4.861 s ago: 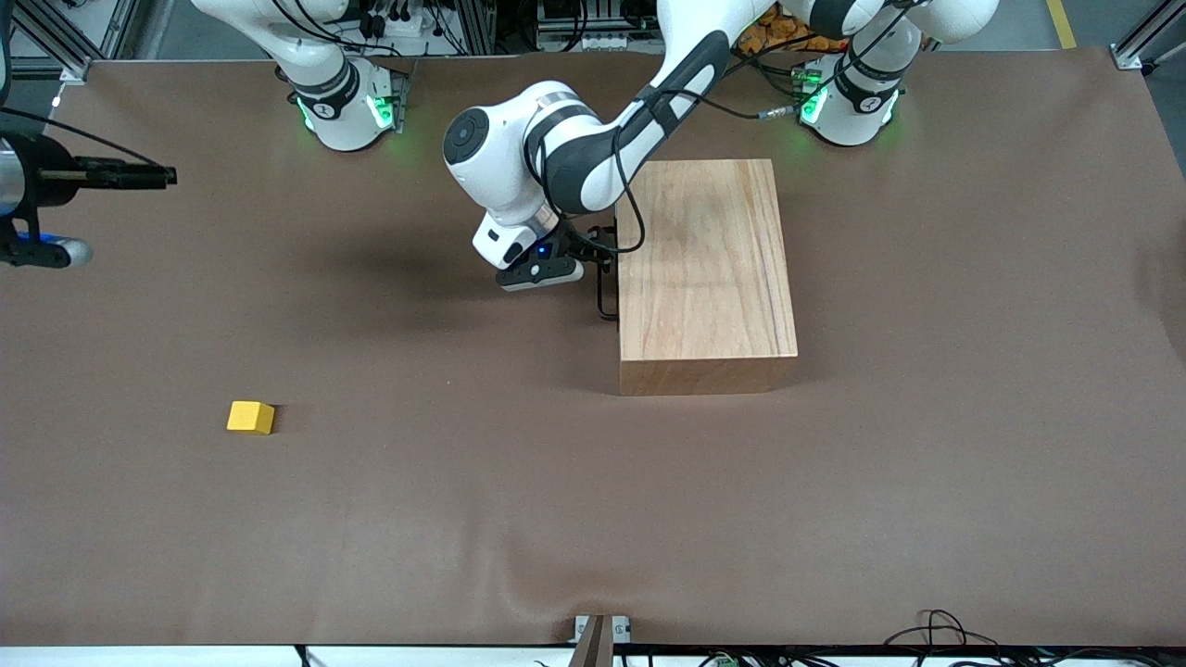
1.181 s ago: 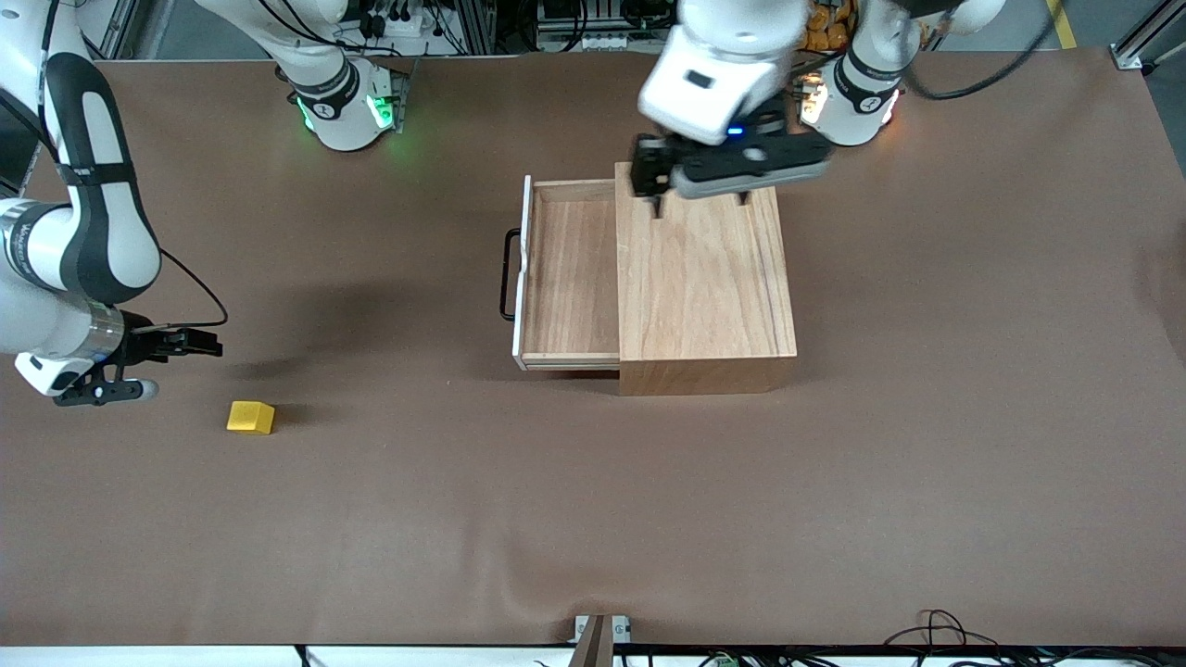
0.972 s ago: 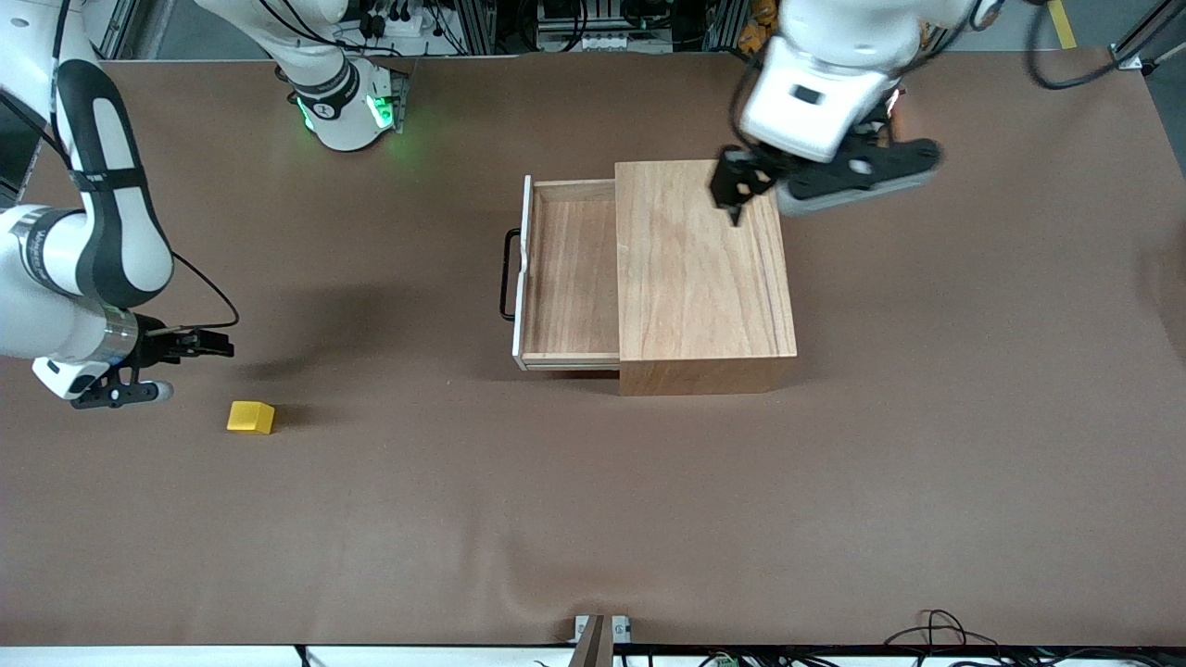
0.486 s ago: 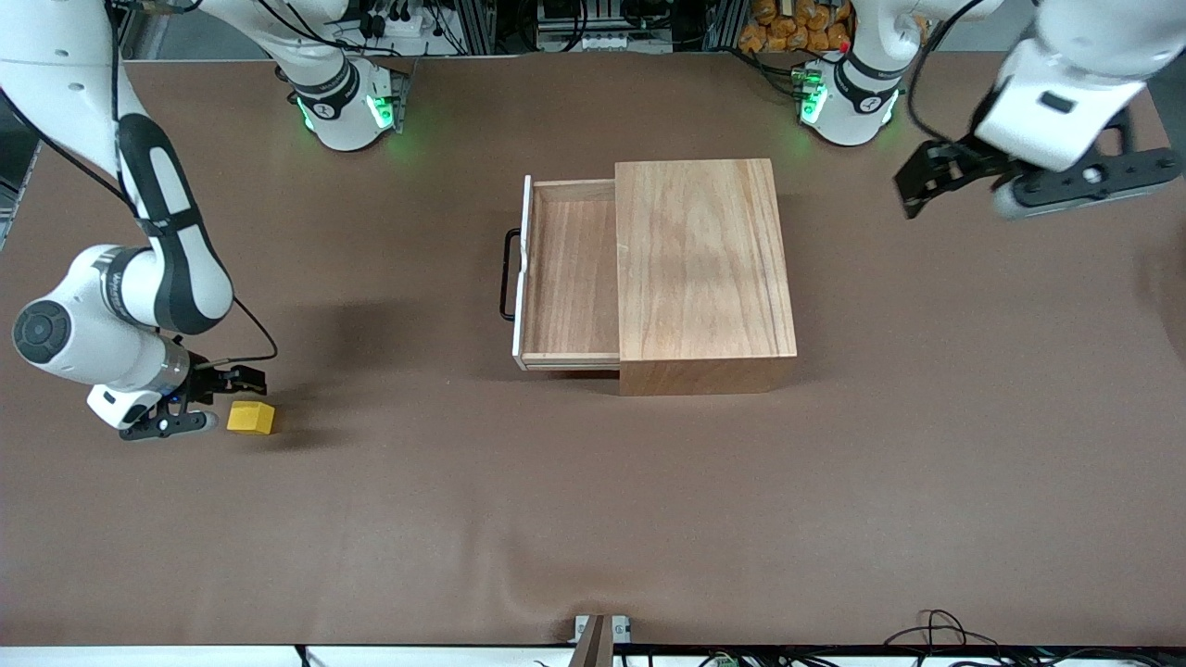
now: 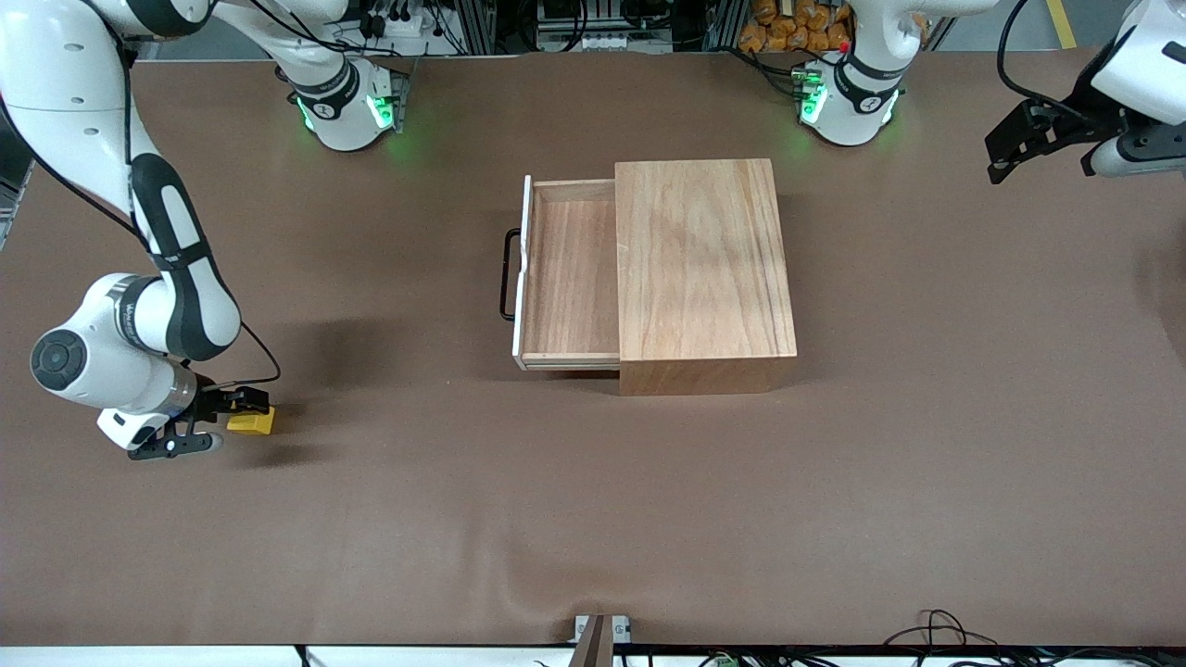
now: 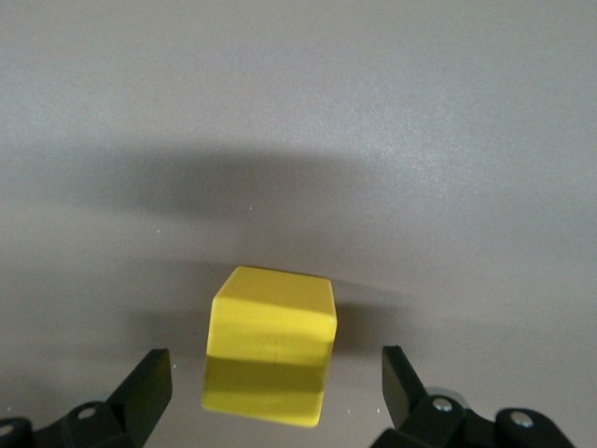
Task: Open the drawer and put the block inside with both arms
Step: 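Close the right gripper on the yellow cube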
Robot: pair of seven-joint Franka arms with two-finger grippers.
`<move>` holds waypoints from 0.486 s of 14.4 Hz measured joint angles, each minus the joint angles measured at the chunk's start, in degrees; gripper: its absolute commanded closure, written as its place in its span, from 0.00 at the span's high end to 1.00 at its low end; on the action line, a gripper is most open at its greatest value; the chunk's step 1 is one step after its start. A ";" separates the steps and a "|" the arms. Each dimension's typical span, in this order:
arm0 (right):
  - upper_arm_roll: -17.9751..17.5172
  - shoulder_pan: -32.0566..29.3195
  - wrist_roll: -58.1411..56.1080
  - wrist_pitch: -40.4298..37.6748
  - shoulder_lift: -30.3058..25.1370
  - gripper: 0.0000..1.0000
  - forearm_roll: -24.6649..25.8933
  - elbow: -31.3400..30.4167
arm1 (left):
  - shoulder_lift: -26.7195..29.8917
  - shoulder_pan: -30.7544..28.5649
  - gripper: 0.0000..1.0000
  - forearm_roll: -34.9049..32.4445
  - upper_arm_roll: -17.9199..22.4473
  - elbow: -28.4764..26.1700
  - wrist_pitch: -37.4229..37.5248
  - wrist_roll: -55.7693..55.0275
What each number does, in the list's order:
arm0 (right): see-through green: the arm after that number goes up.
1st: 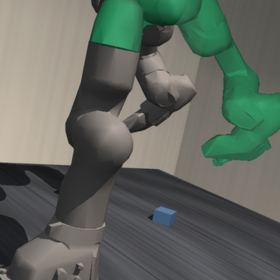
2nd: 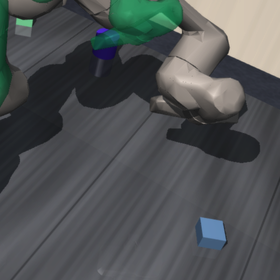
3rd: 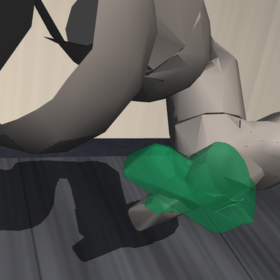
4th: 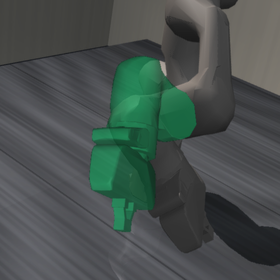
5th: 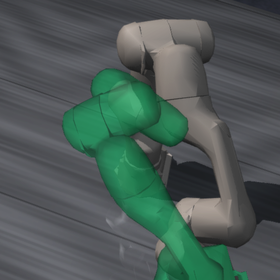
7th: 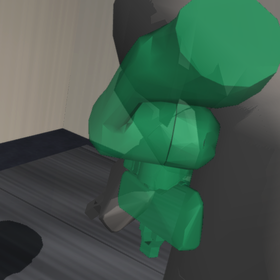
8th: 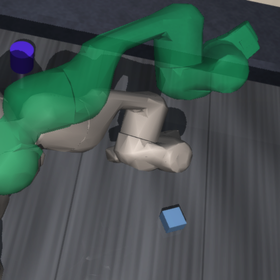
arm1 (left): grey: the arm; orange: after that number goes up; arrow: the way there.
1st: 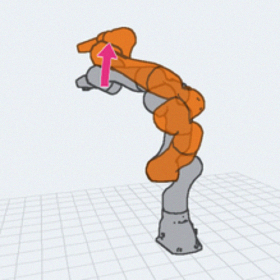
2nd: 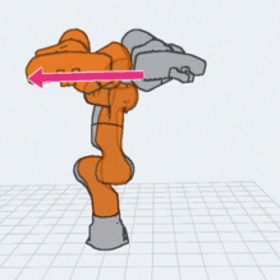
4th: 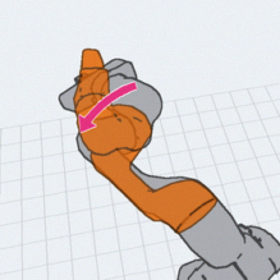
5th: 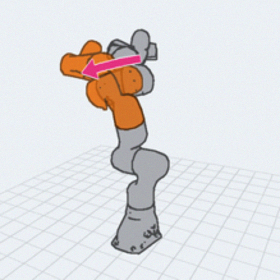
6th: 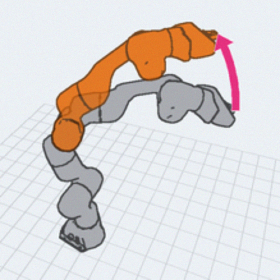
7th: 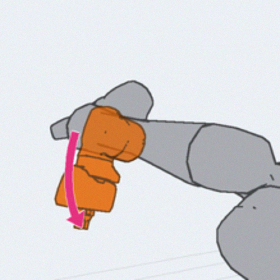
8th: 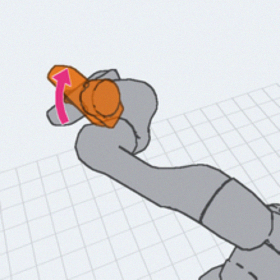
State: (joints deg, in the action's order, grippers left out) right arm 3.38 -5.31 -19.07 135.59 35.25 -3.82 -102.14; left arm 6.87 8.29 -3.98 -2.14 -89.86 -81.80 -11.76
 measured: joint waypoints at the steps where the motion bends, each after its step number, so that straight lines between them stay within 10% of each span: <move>1: 0.01 0.00 0.00 0.03 0.42 1.00 -0.01 0.27 | -0.01 0.05 1.00 0.00 -0.30 -0.33 -0.17 0.05; 7: -0.02 0.02 -0.05 0.14 1.60 0.97 -1.75 1.06 | 0.13 0.02 1.00 0.00 -0.44 -0.11 -0.52 0.50</move>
State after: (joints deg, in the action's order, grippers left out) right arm 3.36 -5.29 -19.12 135.73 36.84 -5.58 -101.08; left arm 7.01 8.31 -3.98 -2.58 -89.98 -82.32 -11.26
